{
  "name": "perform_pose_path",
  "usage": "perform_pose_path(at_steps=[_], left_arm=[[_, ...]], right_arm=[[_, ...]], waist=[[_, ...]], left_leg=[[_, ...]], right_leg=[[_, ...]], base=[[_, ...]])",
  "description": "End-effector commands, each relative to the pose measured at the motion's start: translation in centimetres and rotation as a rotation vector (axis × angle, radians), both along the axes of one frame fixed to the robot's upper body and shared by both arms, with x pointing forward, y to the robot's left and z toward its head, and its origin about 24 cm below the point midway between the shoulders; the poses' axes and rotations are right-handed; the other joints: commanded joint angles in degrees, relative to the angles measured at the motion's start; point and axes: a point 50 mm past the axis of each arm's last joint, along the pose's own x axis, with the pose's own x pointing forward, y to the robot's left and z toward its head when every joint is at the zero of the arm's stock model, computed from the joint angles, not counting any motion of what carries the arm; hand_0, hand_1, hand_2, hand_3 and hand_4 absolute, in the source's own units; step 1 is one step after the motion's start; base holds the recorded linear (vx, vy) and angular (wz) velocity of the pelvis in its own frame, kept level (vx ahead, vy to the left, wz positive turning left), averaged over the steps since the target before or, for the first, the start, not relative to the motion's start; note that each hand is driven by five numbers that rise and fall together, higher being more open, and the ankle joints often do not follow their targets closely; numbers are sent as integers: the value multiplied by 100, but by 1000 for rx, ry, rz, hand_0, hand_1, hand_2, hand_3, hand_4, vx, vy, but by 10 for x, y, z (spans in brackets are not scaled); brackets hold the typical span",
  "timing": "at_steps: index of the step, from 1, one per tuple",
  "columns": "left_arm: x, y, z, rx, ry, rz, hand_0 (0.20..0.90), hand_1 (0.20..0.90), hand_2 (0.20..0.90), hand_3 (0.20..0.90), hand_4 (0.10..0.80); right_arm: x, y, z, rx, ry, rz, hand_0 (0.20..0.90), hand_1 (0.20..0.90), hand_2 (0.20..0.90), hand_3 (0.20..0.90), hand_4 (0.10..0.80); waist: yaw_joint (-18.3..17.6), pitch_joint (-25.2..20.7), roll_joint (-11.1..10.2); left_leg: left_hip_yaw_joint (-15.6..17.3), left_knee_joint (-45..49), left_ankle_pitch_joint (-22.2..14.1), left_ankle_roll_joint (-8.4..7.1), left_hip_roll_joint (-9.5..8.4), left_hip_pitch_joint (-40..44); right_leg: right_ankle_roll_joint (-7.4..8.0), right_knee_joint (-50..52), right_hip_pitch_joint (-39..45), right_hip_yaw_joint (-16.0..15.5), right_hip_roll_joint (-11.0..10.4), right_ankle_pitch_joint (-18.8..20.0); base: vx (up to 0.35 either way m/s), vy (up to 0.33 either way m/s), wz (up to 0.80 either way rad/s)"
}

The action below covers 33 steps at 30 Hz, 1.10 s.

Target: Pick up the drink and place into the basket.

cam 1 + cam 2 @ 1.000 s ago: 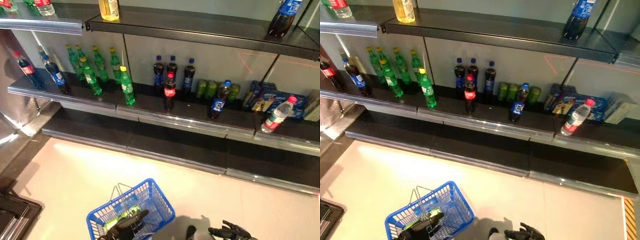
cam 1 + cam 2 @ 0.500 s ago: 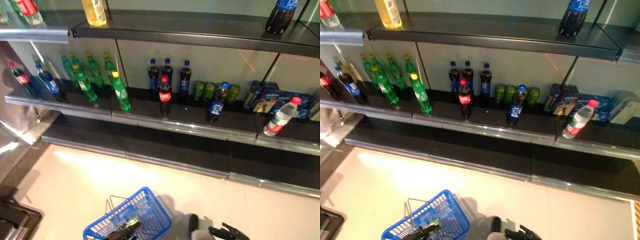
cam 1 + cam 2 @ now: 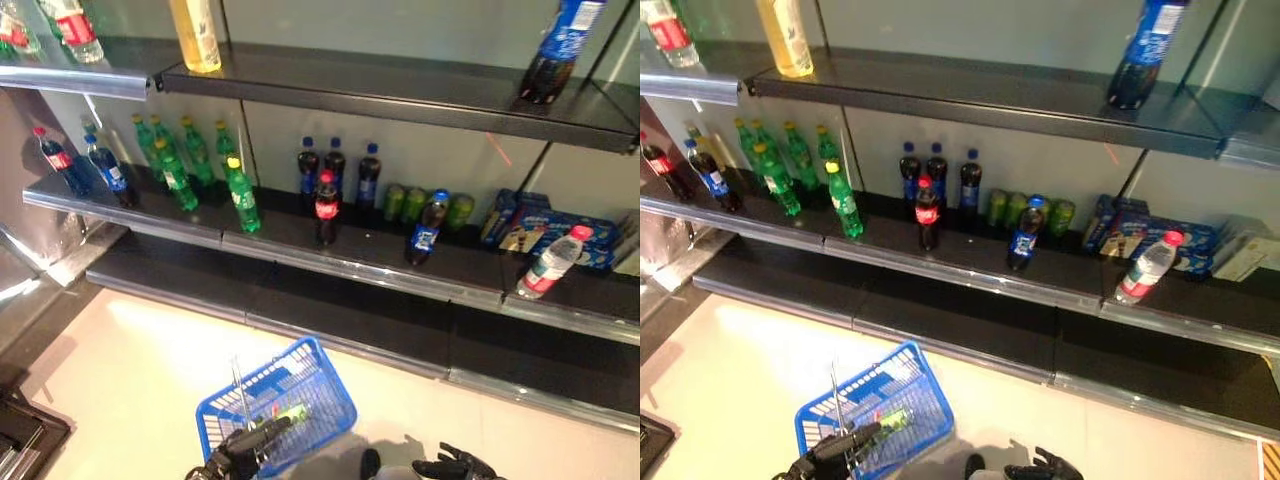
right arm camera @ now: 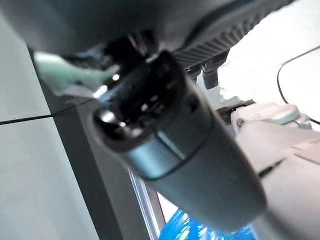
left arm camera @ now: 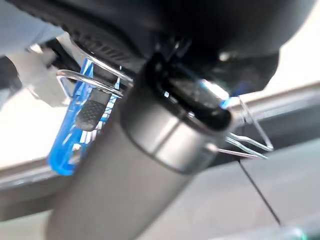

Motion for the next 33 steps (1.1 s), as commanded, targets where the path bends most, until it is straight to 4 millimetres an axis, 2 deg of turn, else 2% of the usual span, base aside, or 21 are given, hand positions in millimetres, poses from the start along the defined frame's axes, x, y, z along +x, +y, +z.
perform_pose_path(at_steps=[1,2,5,9,14,16,19,20,21,24,25,26,28,30,33], left_arm=[[8,-8,7,-99,-140,3,300,300,300,200,100],[8,-8,7,-99,-140,4,300,300,300,200,100],[11,-9,8,-106,-147,1,300,300,300,200,100],[11,-11,6,-106,-127,-16,300,300,300,200,100],[14,-7,8,-105,-128,-19,300,300,300,200,100],[13,-3,8,-83,-115,-3,300,300,300,200,100],[15,5,10,-67,-114,-3,300,300,300,200,100],[15,6,10,-64,-115,-12,300,300,300,200,100],[15,6,10,-64,-115,-12,300,300,300,200,100],[15,5,9,-51,-111,-32,300,300,300,200,100],[15,5,9,-51,-110,-34,300,300,300,200,100],[13,6,9,-46,-104,-43,300,300,300,200,100],[13,11,10,-39,-102,-35,300,300,300,200,100],[15,12,11,-41,-105,-36,300,300,300,200,100],[14,10,10,-49,-96,-52,300,300,300,200,100]], right_arm=[[6,-17,7,-58,-2,32,900,900,900,900,800],[7,-17,7,-58,-1,32,900,900,900,900,800],[9,-20,8,-69,4,38,900,900,900,900,800],[7,-15,6,-51,-6,13,900,900,900,900,800],[-5,-14,3,-47,10,4,900,900,900,900,800],[-4,-10,2,-34,10,21,900,900,900,900,800],[-1,-3,1,-18,4,32,900,900,900,900,800],[-1,-1,0,-16,0,22,900,900,900,900,800],[-1,-1,0,-17,-1,20,900,900,900,900,800],[-5,1,-1,-8,-9,-7,900,900,900,900,800],[-5,1,-1,-7,-8,-8,900,900,900,900,800],[-8,2,-2,-1,-5,-15,900,900,900,900,800],[-8,2,-2,0,-3,-9,900,900,900,900,800],[-3,1,-1,1,-6,-11,900,900,900,900,800],[1,1,0,3,4,-3,900,900,900,900,800]], waist=[[172,61,287],[179,65,288],[263,-15,357],[214,-195,374],[113,-301,338],[113,-264,313],[171,-192,236],[176,-176,223],[179,-176,222],[163,-198,222],[162,-203,222],[112,-227,237],[60,-198,255],[84,-170,282],[100,-164,296]], left_leg=[[80,-2224,414,548,-606,-51],[77,-2274,420,553,-623,-26],[-189,-2713,414,601,-833,41],[-183,-3365,488,658,-850,490],[-222,-3475,416,770,-885,577],[-127,-3475,389,799,-878,596],[72,-3475,323,835,-764,639],[93,-3475,306,859,-733,643],[96,-3475,306,860,-734,643],[53,-3475,253,911,-703,609],[35,-3475,244,915,-710,611],[-70,-3475,214,911,-684,611],[-85,-3475,140,878,-596,653],[-58,-3475,150,809,-477,606],[8,-3475,229,674,-200,604]], right_leg=[[146,-302,544,394,376,86],[150,-303,554,408,377,79],[132,-272,585,466,498,-31],[164,-280,678,315,540,-150],[199,17,496,296,590,-277],[278,459,283,110,574,-347],[496,739,79,-114,238,-234],[568,743,48,-56,100,-182],[570,746,46,-53,99,-183],[665,459,73,193,-275,94],[682,410,84,226,-332,163],[743,311,-4,477,-593,485],[839,260,-134,629,-803,708],[867,65,-104,525,-829,627],[888,-31,-11,466,-696,392]], base=[[225,124,-33],[245,124,-30],[115,68,-22],[138,131,-53],[82,94,-7],[24,22,-16],[6,-79,-25],[-8,-81,-27],[-3,-100,-26],[12,-182,-11],[70,-305,-1],[92,-347,-3],[77,-407,-1],[28,-352,3],[46,-313,17]])
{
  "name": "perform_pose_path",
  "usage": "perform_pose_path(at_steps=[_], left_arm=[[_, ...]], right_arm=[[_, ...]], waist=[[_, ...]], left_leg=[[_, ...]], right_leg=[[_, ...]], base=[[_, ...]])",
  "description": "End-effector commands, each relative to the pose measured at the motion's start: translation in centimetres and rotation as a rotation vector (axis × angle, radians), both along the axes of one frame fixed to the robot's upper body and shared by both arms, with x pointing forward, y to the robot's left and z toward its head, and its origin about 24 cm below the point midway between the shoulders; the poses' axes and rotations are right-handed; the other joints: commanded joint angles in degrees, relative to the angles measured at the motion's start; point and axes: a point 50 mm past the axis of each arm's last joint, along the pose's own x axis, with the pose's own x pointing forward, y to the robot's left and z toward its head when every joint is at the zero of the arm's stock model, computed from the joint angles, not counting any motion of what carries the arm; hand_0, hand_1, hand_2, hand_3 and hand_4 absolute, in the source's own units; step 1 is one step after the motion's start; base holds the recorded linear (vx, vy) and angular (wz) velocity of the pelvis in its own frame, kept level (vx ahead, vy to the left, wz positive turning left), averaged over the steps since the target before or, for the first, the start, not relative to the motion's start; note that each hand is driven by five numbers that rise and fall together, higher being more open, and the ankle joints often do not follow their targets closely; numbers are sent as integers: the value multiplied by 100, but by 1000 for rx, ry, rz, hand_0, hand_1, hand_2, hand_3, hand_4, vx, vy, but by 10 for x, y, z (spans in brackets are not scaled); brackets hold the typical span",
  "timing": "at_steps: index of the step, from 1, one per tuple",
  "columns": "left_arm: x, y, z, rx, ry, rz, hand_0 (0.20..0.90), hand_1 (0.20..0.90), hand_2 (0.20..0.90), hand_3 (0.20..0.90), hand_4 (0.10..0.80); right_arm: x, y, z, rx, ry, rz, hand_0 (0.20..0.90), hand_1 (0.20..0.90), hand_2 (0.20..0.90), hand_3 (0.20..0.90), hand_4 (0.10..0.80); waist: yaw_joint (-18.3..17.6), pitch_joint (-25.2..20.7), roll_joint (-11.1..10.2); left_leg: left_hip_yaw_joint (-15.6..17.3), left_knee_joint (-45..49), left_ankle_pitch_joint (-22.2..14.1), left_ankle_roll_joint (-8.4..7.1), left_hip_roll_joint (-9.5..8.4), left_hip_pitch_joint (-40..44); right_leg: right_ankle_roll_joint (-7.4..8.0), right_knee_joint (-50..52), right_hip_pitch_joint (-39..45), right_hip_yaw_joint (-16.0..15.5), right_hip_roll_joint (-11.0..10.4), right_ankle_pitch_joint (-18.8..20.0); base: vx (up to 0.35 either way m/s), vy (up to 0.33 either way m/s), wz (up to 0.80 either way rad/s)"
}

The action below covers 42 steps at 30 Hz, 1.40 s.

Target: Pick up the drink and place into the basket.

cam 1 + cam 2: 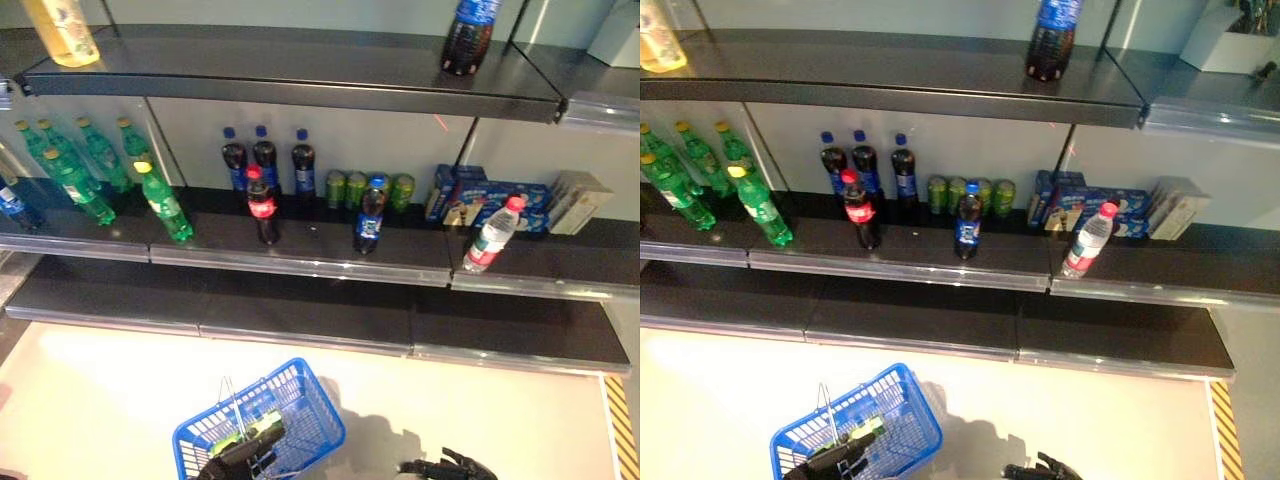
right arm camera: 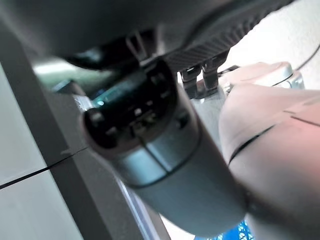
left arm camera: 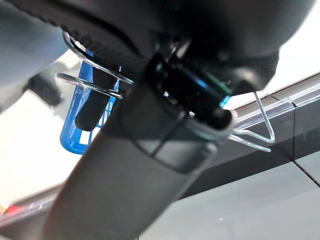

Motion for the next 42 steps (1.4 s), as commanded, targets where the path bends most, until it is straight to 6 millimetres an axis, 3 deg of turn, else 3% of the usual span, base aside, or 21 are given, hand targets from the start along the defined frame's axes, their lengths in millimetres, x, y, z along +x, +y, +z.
perform_pose_path(at_steps=[1,4,6,9,16,22,23,24,27,30,34,36,37,39,42], left_arm=[[40,-20,11,-121,-192,-86,300,300,300,200,100],[34,-24,8,-121,-171,-112,300,300,300,200,100],[31,-28,7,-125,-162,-125,300,300,300,200,100],[30,-32,6,-134,-158,-143,300,300,300,200,100],[29,-36,6,-164,-161,-133,300,300,300,200,100],[28,-39,5,-185,-167,-125,300,300,300,200,100],[30,-40,6,-199,-178,-139,300,300,300,200,100],[40,-40,10,-201,-203,-146,300,300,300,200,100],[55,-47,13,-199,-235,-152,300,300,300,200,100],[58,-39,15,-163,-235,-145,300,300,300,200,100],[56,-29,15,-122,-224,-145,300,300,300,200,100],[55,-21,16,-100,-219,-132,300,300,300,200,100],[55,-20,16,-95,-217,-131,300,300,300,200,100],[54,-16,16,-85,-207,-124,300,300,300,200,100],[45,-15,14,-101,-195,-101,300,300,300,200,100]], right_arm=[[12,-5,3,-5,-8,6,900,900,900,900,800],[8,-10,4,-21,6,-17,900,900,900,900,800],[2,-13,4,-35,21,-24,900,900,900,900,800],[-2,-17,4,-40,18,-36,900,900,900,900,800],[-1,-14,4,-33,5,-17,900,900,900,900,800],[-6,-12,2,-39,14,-2,900,900,900,900,800],[-8,-12,2,-49,22,24,900,900,900,900,800],[-3,-14,4,-69,7,29,900,900,900,900,800],[14,-18,8,-77,-35,-10,900,900,900,900,800],[24,-7,8,-42,-67,34,900,900,900,900,800],[28,-4,8,-16,-84,24,900,900,900,900,800],[27,0,7,-3,-89,9,900,900,900,900,800],[27,1,6,0,-90,9,900,900,900,900,800],[25,3,5,9,-86,7,900,900,900,900,800],[20,1,4,3,-62,17,900,900,900,900,800]], waist=[[59,-71,136],[57,-87,136],[67,-123,131],[66,-140,160],[12,-199,210],[-69,-202,182],[-70,-154,141],[-29,-69,83],[23,152,41],[91,225,-95],[97,143,-174],[18,91,-248],[9,91,-251],[-19,92,-233],[-8,24,-197]], left_leg=[[146,13,-80,390,57,-170],[265,13,41,240,314,-120],[254,13,77,180,375,-70],[197,13,63,151,386,-1],[240,13,12,120,335,80],[604,13,33,101,351,129],[612,20,74,137,247,129],[426,185,17,221,125,-69],[328,128,26,375,-48,-209],[417,158,-56,472,-84,-198],[441,121,-135,478,-16,-108],[402,251,-311,433,16,-82],[405,276,-341,430,27,-77],[343,368,-328,441,147,-102],[441,336,-250,377,251,-17]], right_leg=[[-271,292,-296,124,200,145],[-353,250,-115,-92,337,-5],[-414,192,42,-244,387,-66],[-465,190,169,-330,418,-144],[-420,58,304,-427,347,-104],[-361,36,345,-563,258,-64],[-327,128,324,-568,211,-66],[-335,343,141,-439,152,-126],[-330,901,-316,-323,-21,-4],[-247,1247,-508,-219,-92,221],[-202,668,-433,-111,-38,328],[-175,150,-563,187,-48,792],[-177,150,-608,223,-53,842],[-178,170,-556,421,103,638],[-198,97,-341,269,225,486]], base=[[40,-274,22],[64,-191,16],[94,-101,21],[87,-14,13],[51,71,2],[48,128,1],[-32,280,4],[-94,369,8],[-139,282,6],[-65,23,1],[38,-176,-2],[89,-338,-8],[73,-223,-9],[123,-237,5],[169,-158,30]])
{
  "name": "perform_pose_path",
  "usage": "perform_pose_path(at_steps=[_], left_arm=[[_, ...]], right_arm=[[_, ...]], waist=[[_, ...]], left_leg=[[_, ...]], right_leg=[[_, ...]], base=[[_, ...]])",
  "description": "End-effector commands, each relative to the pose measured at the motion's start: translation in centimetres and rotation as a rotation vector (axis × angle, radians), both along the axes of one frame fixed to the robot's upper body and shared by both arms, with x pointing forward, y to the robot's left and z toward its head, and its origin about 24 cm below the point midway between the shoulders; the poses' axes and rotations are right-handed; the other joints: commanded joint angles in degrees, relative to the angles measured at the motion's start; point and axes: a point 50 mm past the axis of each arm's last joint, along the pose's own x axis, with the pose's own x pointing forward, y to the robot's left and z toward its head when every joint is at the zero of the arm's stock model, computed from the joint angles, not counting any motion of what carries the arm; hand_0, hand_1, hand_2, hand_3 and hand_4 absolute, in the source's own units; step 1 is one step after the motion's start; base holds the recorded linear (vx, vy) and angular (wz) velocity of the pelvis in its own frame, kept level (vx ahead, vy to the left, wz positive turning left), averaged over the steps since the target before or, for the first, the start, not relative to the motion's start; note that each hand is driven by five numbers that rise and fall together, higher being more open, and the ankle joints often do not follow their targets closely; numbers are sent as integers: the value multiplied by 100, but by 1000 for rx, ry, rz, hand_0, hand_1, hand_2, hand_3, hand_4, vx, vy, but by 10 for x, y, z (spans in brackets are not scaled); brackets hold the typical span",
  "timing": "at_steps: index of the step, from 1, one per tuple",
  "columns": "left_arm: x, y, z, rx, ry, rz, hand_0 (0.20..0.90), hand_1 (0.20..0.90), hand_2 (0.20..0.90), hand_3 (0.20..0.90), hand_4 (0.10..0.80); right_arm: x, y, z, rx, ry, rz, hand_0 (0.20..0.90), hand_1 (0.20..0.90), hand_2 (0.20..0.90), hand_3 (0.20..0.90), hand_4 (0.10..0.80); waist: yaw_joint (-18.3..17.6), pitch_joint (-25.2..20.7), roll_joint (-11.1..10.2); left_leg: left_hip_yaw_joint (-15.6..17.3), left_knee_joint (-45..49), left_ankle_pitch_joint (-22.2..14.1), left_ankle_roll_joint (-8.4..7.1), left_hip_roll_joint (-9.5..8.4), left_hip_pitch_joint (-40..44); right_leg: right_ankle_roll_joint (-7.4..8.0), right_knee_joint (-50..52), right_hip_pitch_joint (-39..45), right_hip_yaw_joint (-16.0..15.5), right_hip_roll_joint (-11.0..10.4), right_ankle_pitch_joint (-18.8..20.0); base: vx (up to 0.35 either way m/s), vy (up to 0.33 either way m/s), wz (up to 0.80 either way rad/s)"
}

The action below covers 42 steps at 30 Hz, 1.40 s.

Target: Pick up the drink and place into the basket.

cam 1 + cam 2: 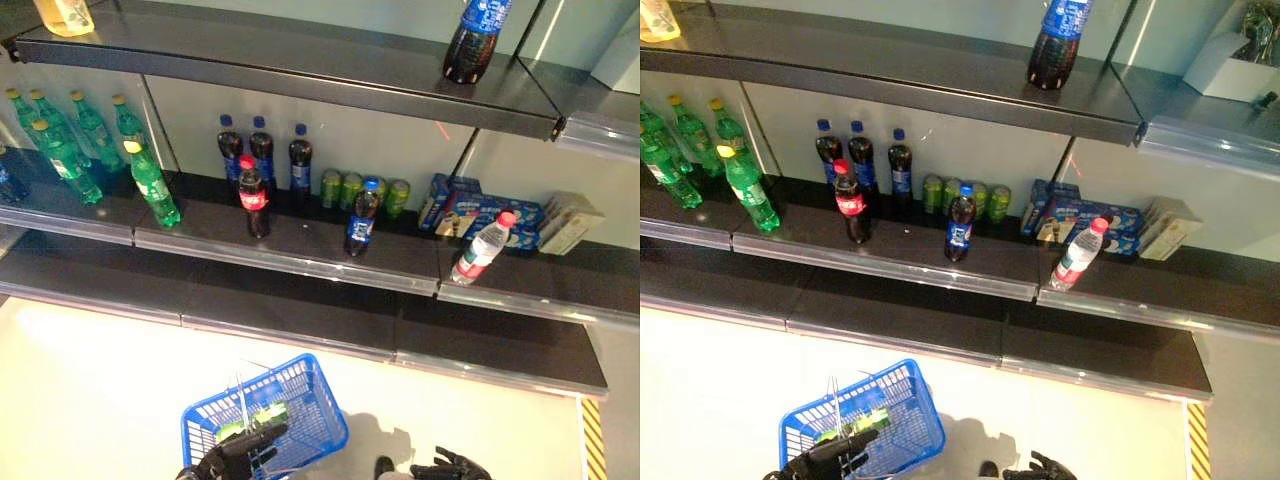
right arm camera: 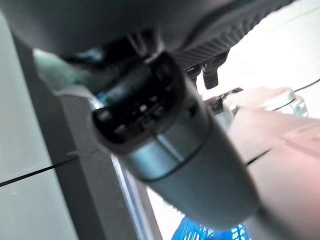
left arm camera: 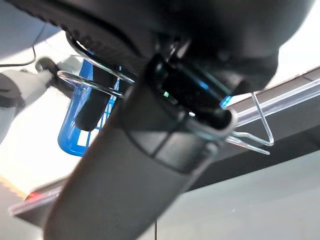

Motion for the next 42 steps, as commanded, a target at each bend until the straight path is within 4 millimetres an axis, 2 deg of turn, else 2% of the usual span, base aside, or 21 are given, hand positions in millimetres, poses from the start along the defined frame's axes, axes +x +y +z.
perform_pose_path(at_steps=[1,3,5,9,21,27,33,35,40,42], left_arm=[[18,-12,7,-108,-137,-10,300,300,300,200,100],[15,-13,6,-117,-128,-13,300,300,300,200,100],[11,-18,4,-131,-119,-27,300,300,300,200,100],[6,-26,1,-139,-107,-56,300,300,300,200,100],[5,-15,2,-106,-112,-10,300,300,300,200,100],[-2,-12,1,-113,-101,-5,300,300,300,200,100],[30,-30,8,-150,-201,14,300,300,300,200,100],[46,-33,13,-153,-243,21,300,300,300,200,100],[68,-36,23,-168,-308,17,300,300,300,200,100],[81,-40,29,-177,-340,3,300,300,300,200,100]], right_arm=[[12,-2,3,-4,-32,1,900,900,900,900,800],[9,-4,3,-11,-18,3,900,900,900,900,800],[4,-8,2,-19,-4,-19,900,900,900,900,800],[0,-6,2,-15,-8,-26,900,900,900,900,800],[-5,-10,2,-19,19,-4,900,900,900,900,800],[-15,-15,1,-36,69,13,900,900,900,900,800],[17,-16,7,-70,10,38,900,900,900,900,800],[36,-13,11,-77,-30,38,900,900,900,900,800],[58,-16,19,-88,-75,47,900,900,900,900,800],[67,-17,23,-85,-109,26,900,900,900,900,800]], waist=[[161,-99,-1],[161,-125,20],[199,-195,54],[210,-281,77],[114,-309,147],[47,-241,203],[65,203,377],[84,541,429],[88,937,436],[106,1116,432]], left_leg=[[507,293,-313,520,-142,188],[525,233,-268,489,-116,255],[558,58,-168,403,-62,354],[466,-4,-169,346,-83,382],[476,-4,-274,384,-120,604],[462,-4,-285,375,-99,633],[459,-4,-33,303,-37,-155],[354,-4,120,271,-54,-581],[178,-4,260,259,-110,-1030],[11,-4,313,293,-151,-1177]], right_leg=[[15,67,-233,65,-165,498],[-8,30,-139,-5,-155,452],[-28,-13,-3,-208,-170,372],[-37,-13,114,-403,-197,310],[-64,69,345,-365,-197,122],[-71,72,362,-260,-163,98],[-51,-13,-493,-225,-235,417],[-62,-13,-885,-227,-220,539],[-121,-13,-1273,-221,-190,647],[-172,177,-1378,-178,-193,559]], base=[[188,-80,17],[137,-33,12],[99,18,9],[58,53,17],[47,26,4],[77,-6,0],[-219,4,-6],[-297,-42,2],[-161,-21,19],[-141,-29,14]])
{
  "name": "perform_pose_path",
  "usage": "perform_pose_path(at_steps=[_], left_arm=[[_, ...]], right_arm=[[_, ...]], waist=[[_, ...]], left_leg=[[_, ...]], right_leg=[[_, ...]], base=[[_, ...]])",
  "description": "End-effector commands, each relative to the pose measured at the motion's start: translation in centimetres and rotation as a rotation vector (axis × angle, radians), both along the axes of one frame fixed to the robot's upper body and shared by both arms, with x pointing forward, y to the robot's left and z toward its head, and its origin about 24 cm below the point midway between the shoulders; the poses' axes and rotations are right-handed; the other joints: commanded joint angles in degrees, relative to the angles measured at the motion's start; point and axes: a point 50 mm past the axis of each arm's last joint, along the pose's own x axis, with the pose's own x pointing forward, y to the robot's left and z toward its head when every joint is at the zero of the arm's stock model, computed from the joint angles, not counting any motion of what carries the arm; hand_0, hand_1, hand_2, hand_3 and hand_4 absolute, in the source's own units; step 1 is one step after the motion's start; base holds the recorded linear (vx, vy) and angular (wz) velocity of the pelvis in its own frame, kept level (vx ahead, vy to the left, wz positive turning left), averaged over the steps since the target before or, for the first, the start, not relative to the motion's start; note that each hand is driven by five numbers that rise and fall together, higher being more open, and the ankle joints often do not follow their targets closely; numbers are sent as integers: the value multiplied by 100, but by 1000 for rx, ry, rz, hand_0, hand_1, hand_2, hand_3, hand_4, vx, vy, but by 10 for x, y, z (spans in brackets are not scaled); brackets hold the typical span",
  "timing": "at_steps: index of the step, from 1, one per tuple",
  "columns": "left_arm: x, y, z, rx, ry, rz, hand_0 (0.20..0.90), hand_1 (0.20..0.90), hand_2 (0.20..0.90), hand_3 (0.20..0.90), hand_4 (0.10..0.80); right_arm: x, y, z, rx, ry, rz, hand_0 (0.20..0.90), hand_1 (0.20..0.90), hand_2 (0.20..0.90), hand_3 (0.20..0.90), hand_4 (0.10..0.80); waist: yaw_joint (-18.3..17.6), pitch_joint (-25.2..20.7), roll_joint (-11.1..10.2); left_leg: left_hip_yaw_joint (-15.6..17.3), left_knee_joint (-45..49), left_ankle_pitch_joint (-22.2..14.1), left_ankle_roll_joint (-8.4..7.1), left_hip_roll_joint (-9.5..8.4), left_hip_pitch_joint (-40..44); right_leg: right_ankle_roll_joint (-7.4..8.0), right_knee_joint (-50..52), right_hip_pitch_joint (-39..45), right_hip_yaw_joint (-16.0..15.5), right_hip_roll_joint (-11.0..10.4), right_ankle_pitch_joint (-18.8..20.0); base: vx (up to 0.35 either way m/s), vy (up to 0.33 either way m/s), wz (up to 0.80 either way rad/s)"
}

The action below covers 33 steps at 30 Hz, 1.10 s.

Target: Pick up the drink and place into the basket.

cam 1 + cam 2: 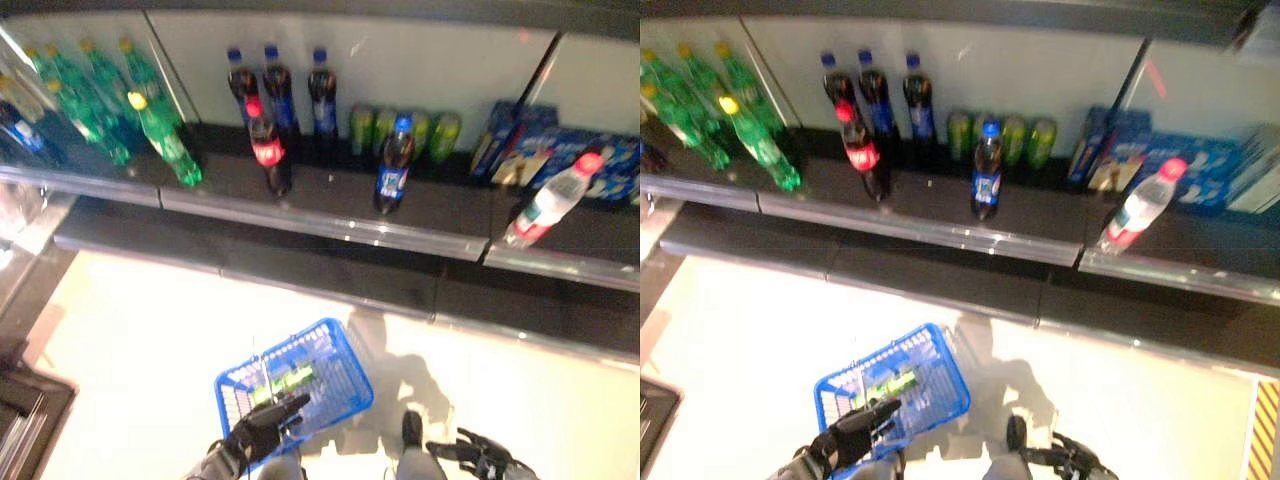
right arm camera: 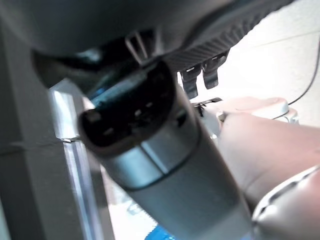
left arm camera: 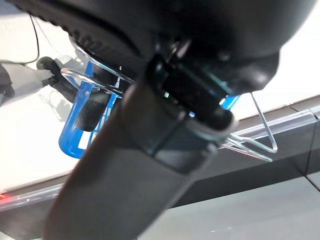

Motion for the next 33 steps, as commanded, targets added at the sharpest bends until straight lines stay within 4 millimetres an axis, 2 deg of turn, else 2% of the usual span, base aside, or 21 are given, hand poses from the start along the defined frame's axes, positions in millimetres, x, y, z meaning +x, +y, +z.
perform_pose_path(at_steps=[1,3,6,11,16,21,24,27,30,31,33], left_arm=[[24,9,16,-50,-135,22,300,300,300,200,100],[31,9,20,-55,-158,23,300,300,300,200,100],[47,8,30,-68,-212,24,300,300,300,200,100],[61,5,40,-88,-275,1,300,300,300,200,100],[75,-4,49,-91,-315,-28,300,300,300,200,100],[81,-2,54,-66,-315,-45,300,300,300,200,100],[86,-2,58,-55,-320,-50,300,300,300,200,100],[89,-3,61,-48,-327,-53,300,300,300,200,100],[89,-1,63,-44,-331,-41,300,300,300,200,100],[89,-1,63,-43,-331,-40,300,300,300,200,100],[90,2,66,-38,-336,-29,300,300,300,200,100]], right_arm=[[15,6,3,15,-32,-25,900,900,900,900,800],[19,5,5,18,-51,-19,900,900,900,900,800],[28,0,11,18,-96,-29,900,900,900,900,800],[43,2,18,33,-177,-52,900,900,900,900,800],[67,5,31,37,-306,-92,900,900,900,900,800],[104,17,56,93,-546,-98,900,900,900,900,800],[128,28,77,134,-707,-76,900,900,900,900,800],[154,42,109,152,-885,-20,900,900,900,900,800],[172,55,144,143,-1041,48,900,900,900,900,800],[173,57,147,140,-1050,54,900,900,900,900,800],[180,66,173,120,-1154,112,900,900,900,900,800]], waist=[[81,410,-394],[73,554,-415],[33,791,-463],[29,926,-508],[65,988,-554],[122,1004,-669],[134,1029,-730],[146,1095,-776],[136,1126,-813],[128,1114,-822],[115,1138,-868]], left_leg=[[182,-12,-169,262,-69,146],[83,197,-160,252,-67,-4],[-62,1007,-346,182,0,-526],[-141,1592,-567,220,12,-980],[-178,1992,-704,275,20,-1335],[-262,2362,-848,298,55,-1608],[-266,2451,-898,307,64,-1687],[-289,2523,-947,307,65,-1741],[-282,2521,-953,320,49,-1764],[-283,2500,-928,322,40,-1780],[-272,2475,-921,326,44,-1794]], right_leg=[[-173,248,-427,282,-162,341],[-216,574,-619,372,-169,198],[-279,1151,-1022,466,-204,-9],[-291,1545,-1439,610,-212,-142],[-297,1865,-1788,635,-207,-206],[-293,2019,-1955,660,-164,-208],[-279,2013,-1991,652,-154,-183],[-269,1993,-1994,649,-138,-163],[-256,1938,-1990,641,-133,-125],[-254,1920,-2004,638,-141,-105],[-229,1874,-2000,630,-150,-79]], base=[[-149,-36,14],[-149,-31,17],[-196,-39,31],[-147,-72,25],[-124,-46,11],[-41,-68,-2],[-23,-60,-1],[-14,-47,-2],[-1,-3,1],[0,0,0],[0,0,0]])
